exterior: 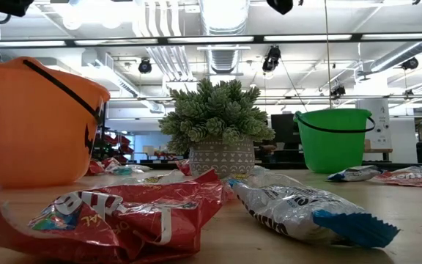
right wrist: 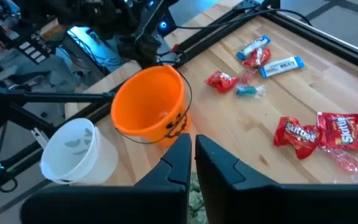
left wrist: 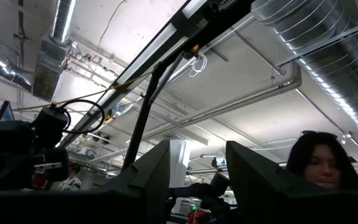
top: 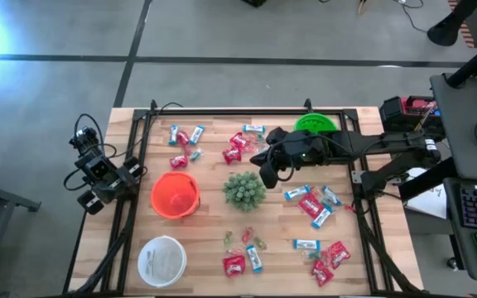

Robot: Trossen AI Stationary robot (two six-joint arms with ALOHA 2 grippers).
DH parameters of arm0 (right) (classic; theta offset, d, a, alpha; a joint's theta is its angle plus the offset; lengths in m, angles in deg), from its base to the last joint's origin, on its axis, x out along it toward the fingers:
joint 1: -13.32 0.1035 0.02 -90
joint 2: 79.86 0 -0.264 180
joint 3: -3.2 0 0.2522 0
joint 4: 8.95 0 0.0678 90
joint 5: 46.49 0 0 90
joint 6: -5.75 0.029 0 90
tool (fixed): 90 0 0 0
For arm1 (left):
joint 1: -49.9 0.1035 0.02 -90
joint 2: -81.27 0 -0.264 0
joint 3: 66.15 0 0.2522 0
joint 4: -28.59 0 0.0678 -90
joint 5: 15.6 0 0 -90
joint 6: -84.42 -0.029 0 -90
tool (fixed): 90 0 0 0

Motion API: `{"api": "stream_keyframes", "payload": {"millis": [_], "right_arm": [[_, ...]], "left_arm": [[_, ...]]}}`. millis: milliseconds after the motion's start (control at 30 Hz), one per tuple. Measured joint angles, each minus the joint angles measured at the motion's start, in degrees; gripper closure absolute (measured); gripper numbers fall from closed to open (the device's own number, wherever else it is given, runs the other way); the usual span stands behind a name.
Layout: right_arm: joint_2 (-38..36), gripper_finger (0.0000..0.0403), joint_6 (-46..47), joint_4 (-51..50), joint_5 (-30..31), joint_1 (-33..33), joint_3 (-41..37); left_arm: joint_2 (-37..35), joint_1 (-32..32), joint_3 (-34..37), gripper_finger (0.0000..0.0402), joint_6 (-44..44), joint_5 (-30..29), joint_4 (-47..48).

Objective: Sort candy
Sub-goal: Put the red candy into the green bucket

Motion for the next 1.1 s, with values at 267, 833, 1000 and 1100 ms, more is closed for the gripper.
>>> {"api": "stream_keyframes", "payload": {"millis": [267,833,1000,1100], "right_arm": [[0.03,0.0359,4.39,0.28,0.00,0.00,0.00],[0.03,0.0348,10.17,0.32,0.20,0.00,0.00],[0.03,0.0348,10.62,0.41,0.46,0.00,0.00],[0.08,0.0348,10.67,0.43,0.46,0.00,0.00]], "left_arm": [[-0.28,0.04,-0.04,0.0263,0.02,2.58,0.07],[0.33,0.04,-0.04,0.0263,0.02,-2.61,0.12],[0.33,0.04,-0.04,0.0263,0.66,-2.59,0.01],[0.33,0.04,-0.04,0.0263,0.70,-2.51,-0.30]]}}
